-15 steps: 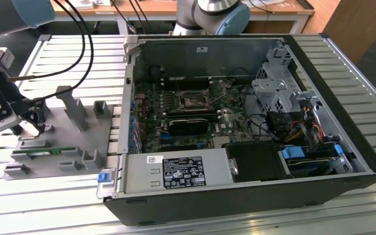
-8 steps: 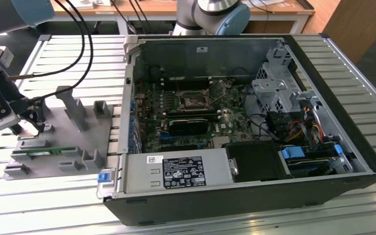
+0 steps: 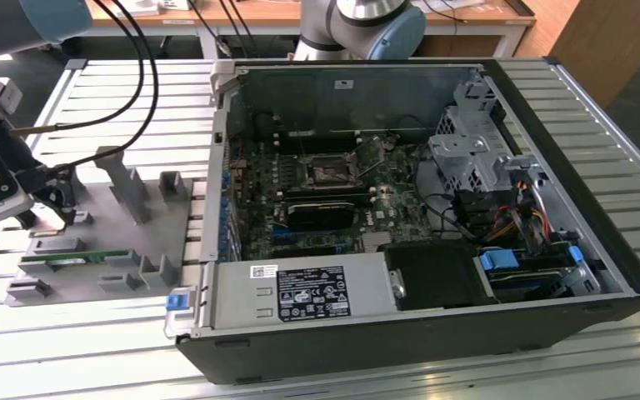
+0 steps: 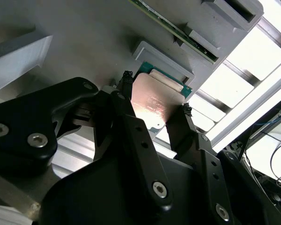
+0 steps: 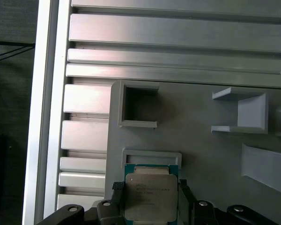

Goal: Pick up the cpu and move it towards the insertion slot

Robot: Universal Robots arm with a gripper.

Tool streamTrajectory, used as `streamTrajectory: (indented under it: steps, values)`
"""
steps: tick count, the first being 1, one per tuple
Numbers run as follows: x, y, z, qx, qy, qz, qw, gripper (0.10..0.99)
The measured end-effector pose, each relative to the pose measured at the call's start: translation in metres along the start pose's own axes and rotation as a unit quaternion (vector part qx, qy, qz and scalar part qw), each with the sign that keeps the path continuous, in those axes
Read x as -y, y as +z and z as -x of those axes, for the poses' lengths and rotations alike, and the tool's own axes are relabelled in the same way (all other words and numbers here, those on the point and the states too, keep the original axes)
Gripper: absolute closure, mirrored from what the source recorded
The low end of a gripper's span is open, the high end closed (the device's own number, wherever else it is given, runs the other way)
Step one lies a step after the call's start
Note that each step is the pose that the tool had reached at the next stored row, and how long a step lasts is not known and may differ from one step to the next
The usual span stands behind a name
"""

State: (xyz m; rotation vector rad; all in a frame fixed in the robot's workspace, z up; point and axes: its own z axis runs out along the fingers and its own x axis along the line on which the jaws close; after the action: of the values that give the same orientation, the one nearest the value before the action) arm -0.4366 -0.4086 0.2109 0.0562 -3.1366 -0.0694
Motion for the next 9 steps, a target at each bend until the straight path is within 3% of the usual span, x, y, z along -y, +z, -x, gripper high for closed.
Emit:
streamTrajectory:
  steps: [9]
  values:
    - [-0.0001,-0.0019,0.0,0.0,0.0,0.0,1.0,0.545]
